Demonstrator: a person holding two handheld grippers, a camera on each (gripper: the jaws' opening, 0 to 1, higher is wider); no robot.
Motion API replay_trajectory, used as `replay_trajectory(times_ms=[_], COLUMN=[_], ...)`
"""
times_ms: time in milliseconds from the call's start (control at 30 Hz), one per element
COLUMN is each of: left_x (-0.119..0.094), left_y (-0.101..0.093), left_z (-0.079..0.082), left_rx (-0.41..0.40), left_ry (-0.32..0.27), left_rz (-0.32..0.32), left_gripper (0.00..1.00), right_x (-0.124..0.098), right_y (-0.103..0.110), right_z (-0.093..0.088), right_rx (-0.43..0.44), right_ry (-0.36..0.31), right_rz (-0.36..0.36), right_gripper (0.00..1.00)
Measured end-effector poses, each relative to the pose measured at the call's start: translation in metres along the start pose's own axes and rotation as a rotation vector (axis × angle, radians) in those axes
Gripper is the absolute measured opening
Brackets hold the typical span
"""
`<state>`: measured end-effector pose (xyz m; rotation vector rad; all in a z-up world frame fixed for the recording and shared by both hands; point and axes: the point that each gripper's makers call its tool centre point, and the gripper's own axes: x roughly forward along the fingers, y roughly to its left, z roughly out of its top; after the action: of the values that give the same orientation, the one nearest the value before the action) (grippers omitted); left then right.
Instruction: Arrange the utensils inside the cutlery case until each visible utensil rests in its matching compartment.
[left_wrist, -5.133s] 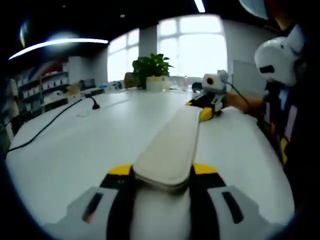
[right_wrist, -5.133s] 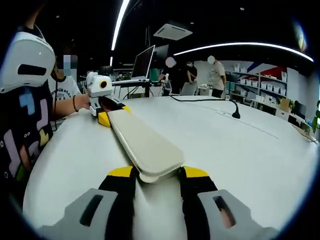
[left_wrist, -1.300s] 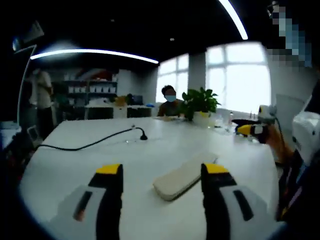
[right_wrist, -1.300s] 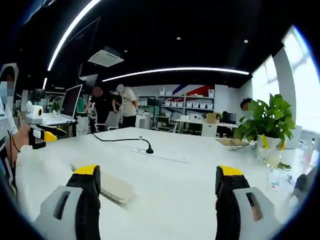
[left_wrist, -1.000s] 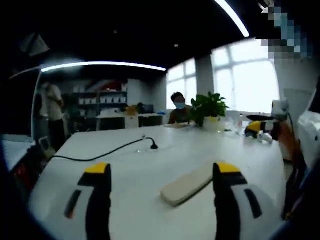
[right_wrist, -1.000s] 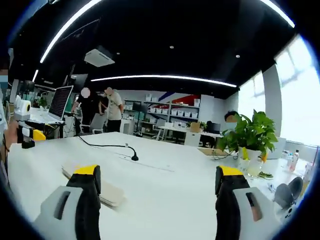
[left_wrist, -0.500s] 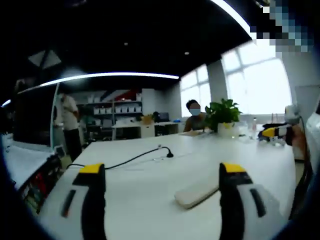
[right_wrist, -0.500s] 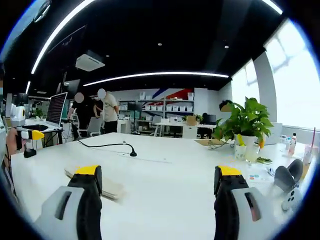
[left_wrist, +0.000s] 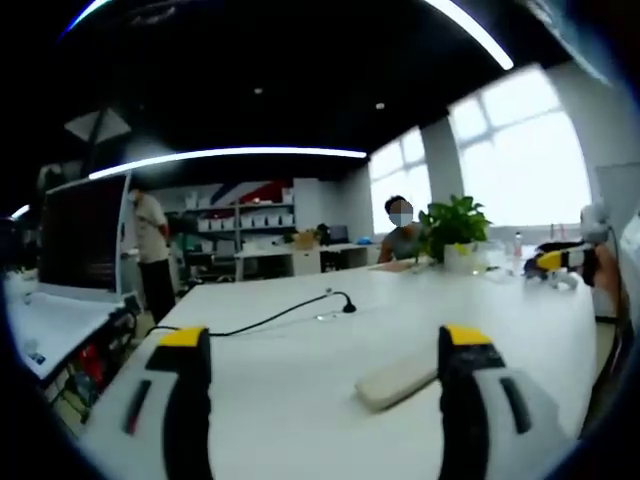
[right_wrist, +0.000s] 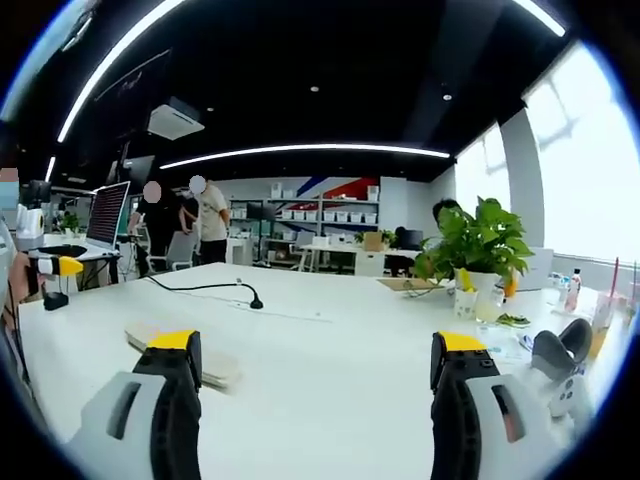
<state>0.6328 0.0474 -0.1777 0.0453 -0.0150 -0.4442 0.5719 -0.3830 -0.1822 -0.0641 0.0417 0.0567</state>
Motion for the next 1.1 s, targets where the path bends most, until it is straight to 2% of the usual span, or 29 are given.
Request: replay_trajectory(times_ms=[200,333,467,1100], left_x=[0.001,-0.001,-0.002,-0.001], left_y=[-0.002,-0.004,-0.002,-0.004], left_z=[-0.006,-0.006,-0.006,-0.001], left_rx=[0.003,0.011,0.011,0.015], left_ry=[0.021,0.022,0.029,0.001], left_rz=[0.000,-0.003,0.004,-0.010], left_gripper=[1.00,1.00,1.00,1.00], right_x=[-0.003,-0.001,0.000,0.005], right_y=[-0.001,-0.004,-0.003,-0.004], right_z=[-0.004,-0.013,-0.015,-0.021], right_rx=[0.006,0.021,0.035,0.010], right_ry=[0.004,0.024,0.021,0.057], right_rz=[0.004,-0.001,0.007,0.008], right_gripper=[0.99,0.99,0.99,0.99])
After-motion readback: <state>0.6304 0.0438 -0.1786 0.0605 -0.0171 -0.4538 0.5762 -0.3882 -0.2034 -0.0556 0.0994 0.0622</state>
